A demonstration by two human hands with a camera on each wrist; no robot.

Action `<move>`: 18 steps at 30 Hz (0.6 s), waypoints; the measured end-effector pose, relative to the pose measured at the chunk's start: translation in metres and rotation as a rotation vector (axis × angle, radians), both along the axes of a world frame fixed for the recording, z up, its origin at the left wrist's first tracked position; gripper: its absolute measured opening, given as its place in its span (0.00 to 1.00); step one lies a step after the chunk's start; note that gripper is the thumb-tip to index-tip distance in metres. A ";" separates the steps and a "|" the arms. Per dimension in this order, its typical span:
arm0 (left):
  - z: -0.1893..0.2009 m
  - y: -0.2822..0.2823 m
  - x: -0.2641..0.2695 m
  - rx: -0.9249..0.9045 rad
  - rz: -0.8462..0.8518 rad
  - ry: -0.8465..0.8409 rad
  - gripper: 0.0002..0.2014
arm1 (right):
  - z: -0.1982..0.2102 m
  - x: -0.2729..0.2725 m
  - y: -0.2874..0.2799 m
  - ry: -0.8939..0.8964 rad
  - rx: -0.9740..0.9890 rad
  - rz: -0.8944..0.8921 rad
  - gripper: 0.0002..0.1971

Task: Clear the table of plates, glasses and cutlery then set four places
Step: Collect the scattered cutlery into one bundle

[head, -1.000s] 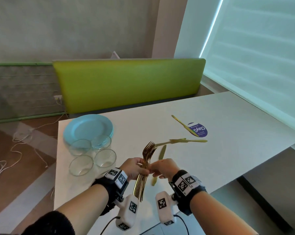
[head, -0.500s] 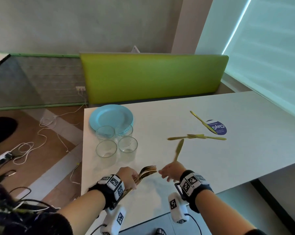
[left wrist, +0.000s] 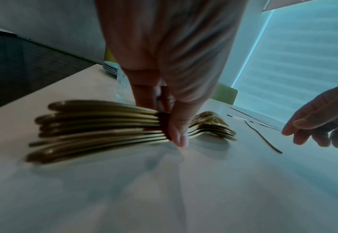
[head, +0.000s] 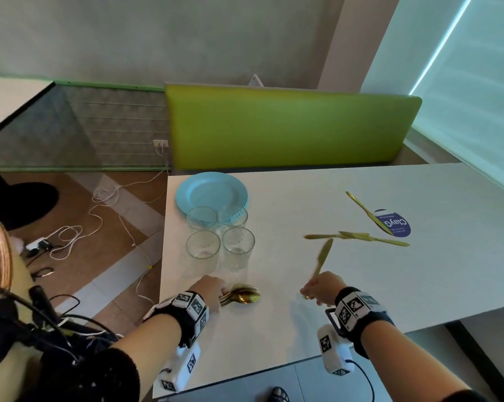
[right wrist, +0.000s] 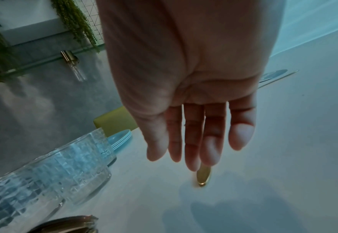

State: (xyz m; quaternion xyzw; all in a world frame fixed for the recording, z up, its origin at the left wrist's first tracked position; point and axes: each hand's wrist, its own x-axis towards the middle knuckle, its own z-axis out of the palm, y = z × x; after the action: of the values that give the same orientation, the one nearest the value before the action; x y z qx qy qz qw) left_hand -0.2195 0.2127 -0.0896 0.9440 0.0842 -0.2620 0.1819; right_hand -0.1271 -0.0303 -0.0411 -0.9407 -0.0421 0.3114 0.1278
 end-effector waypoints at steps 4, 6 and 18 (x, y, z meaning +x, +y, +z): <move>0.006 -0.002 0.001 -0.007 -0.054 0.010 0.17 | 0.004 0.002 0.003 -0.026 -0.010 0.011 0.14; 0.011 -0.003 0.002 0.003 -0.057 0.031 0.08 | 0.007 0.002 0.005 -0.029 -0.019 0.032 0.14; 0.004 -0.008 -0.003 -0.001 0.089 -0.063 0.31 | 0.012 0.012 0.001 -0.070 -0.096 0.128 0.18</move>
State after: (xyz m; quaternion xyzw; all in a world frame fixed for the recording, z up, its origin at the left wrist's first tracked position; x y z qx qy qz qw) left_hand -0.2226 0.2046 -0.0859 0.9471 0.1201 -0.2239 0.1961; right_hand -0.1156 -0.0296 -0.0286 -0.9514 -0.0915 0.2876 0.0607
